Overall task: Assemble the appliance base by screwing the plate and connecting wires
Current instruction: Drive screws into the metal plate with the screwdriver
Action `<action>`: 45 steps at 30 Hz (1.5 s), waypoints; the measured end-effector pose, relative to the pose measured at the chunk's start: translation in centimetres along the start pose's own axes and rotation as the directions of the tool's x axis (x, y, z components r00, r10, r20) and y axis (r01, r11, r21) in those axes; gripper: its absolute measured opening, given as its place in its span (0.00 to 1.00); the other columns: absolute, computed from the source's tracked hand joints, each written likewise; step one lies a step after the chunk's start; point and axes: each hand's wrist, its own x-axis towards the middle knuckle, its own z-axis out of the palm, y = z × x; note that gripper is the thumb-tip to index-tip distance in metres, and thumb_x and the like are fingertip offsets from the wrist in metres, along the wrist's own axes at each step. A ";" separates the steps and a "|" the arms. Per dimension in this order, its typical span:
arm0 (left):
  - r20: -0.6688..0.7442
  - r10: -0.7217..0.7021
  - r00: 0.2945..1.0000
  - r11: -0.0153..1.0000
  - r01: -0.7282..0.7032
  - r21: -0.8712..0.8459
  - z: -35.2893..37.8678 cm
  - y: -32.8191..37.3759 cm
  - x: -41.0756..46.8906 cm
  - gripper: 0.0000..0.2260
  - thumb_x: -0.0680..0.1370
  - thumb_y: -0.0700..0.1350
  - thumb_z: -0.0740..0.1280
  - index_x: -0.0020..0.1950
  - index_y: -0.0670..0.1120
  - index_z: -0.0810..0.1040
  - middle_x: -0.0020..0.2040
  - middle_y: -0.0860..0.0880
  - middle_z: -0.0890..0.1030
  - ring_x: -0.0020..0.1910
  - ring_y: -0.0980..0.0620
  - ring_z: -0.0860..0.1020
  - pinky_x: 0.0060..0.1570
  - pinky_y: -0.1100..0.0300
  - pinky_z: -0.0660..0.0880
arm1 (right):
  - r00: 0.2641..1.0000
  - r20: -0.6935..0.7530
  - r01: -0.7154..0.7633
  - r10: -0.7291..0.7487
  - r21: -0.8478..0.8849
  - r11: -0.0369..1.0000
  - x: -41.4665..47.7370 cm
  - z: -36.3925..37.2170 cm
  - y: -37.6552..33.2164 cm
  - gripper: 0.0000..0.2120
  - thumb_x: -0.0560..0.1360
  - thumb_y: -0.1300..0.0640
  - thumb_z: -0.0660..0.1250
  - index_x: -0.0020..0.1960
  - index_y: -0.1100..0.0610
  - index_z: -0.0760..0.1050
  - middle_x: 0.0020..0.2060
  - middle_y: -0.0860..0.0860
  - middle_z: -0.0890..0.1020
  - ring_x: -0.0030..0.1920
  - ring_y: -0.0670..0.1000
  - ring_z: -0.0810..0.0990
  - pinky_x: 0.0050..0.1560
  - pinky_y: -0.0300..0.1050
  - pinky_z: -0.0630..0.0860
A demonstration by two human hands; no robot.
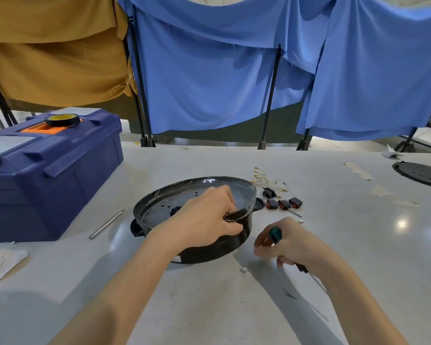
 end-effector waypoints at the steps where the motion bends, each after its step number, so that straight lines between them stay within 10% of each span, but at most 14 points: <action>1: -0.001 0.000 1.000 1.000 0.000 0.002 0.0 0.0 0.1 0.11 0.77 0.51 0.69 0.47 0.44 0.84 0.51 0.55 0.70 0.48 0.56 0.71 0.50 0.48 0.75 | 0.998 0.065 0.011 -0.007 -0.073 0.997 -0.2 0.3 -0.2 0.09 0.68 0.56 0.79 0.44 0.57 0.81 0.34 0.54 0.83 0.25 0.48 0.76 0.28 0.36 0.73; 24: -0.032 0.003 0.999 0.999 -0.004 -0.035 0.3 -0.1 0.3 0.13 0.77 0.50 0.69 0.47 0.40 0.83 0.53 0.55 0.71 0.50 0.51 0.73 0.53 0.46 0.74 | 0.991 0.098 0.114 -0.093 -0.239 0.964 0.6 2.9 -0.3 0.05 0.71 0.58 0.75 0.44 0.56 0.80 0.38 0.49 0.80 0.31 0.43 0.75 0.26 0.28 0.69; 30: -0.132 -0.010 0.991 0.993 -0.005 -0.118 -0.4 -0.6 0.6 0.13 0.77 0.50 0.69 0.45 0.40 0.84 0.53 0.56 0.73 0.46 0.55 0.74 0.50 0.52 0.74 | 0.991 0.059 0.111 -0.124 0.183 0.977 0.4 2.0 -0.1 0.04 0.76 0.61 0.71 0.48 0.61 0.77 0.40 0.53 0.87 0.33 0.54 0.85 0.41 0.39 0.80; 37: -0.253 -0.126 0.959 0.915 0.014 -0.404 -4.4 -1.7 0.5 0.08 0.76 0.49 0.71 0.45 0.46 0.85 0.50 0.57 0.79 0.44 0.55 0.78 0.42 0.62 0.71 | 0.958 -0.183 0.285 -0.219 0.619 0.731 0.0 1.5 -2.4 0.07 0.70 0.67 0.74 0.44 0.70 0.79 0.35 0.65 0.82 0.26 0.58 0.79 0.37 0.47 0.81; 45: -0.171 -0.326 0.930 0.482 0.008 -0.876 -7.7 -4.0 -1.1 0.09 0.71 0.45 0.73 0.47 0.42 0.86 0.44 0.40 0.86 0.38 0.47 0.84 0.33 0.60 0.79 | 0.924 -0.306 0.382 -0.232 0.781 0.494 -0.6 0.8 -5.9 0.09 0.66 0.61 0.75 0.41 0.65 0.81 0.33 0.61 0.81 0.25 0.56 0.78 0.38 0.55 0.82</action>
